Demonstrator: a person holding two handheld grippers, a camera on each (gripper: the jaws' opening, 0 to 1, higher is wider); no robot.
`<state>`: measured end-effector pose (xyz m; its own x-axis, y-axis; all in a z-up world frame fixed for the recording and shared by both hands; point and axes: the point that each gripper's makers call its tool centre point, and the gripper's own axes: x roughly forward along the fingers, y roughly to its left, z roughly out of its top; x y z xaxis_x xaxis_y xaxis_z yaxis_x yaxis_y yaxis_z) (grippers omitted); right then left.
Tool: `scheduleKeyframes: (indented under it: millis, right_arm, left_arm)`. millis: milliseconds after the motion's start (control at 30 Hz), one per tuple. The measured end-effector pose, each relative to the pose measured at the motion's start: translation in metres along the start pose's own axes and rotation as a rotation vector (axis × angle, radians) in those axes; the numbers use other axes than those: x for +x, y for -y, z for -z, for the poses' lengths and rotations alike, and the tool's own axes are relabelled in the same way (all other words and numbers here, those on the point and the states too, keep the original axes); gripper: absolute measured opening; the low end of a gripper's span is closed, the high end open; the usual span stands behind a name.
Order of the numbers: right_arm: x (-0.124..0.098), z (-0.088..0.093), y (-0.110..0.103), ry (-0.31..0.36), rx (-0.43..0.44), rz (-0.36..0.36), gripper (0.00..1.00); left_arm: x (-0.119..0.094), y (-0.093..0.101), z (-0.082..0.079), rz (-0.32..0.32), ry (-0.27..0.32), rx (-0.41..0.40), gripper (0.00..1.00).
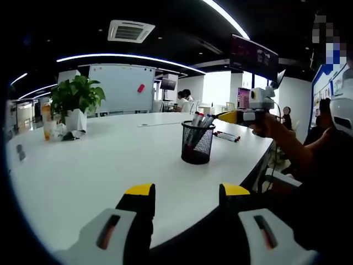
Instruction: Pick up the whiteboard markers from the pen holder and place them facing the whiteboard neatly
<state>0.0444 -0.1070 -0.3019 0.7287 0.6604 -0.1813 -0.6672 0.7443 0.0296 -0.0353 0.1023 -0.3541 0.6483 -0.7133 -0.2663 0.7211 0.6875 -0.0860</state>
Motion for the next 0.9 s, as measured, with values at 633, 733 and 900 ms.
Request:
scheduleKeyframes:
  millis: [633, 733, 900]
  right_arm:
    - [0.013, 0.000, -0.020, -0.010, -0.051, -0.031, 0.25]
    - [0.016, -0.002, -0.020, -0.013, -0.056, -0.031, 0.23]
    - [0.020, 0.000, -0.020, -0.029, -0.097, -0.005, 0.18]
  left_arm:
    - [0.000, -0.001, 0.001, 0.001, 0.003, -0.004, 0.48]
    - [0.000, -0.001, 0.000, 0.001, 0.004, -0.004, 0.48]
    - [0.000, -0.002, 0.000, 0.000, 0.005, -0.004, 0.48]
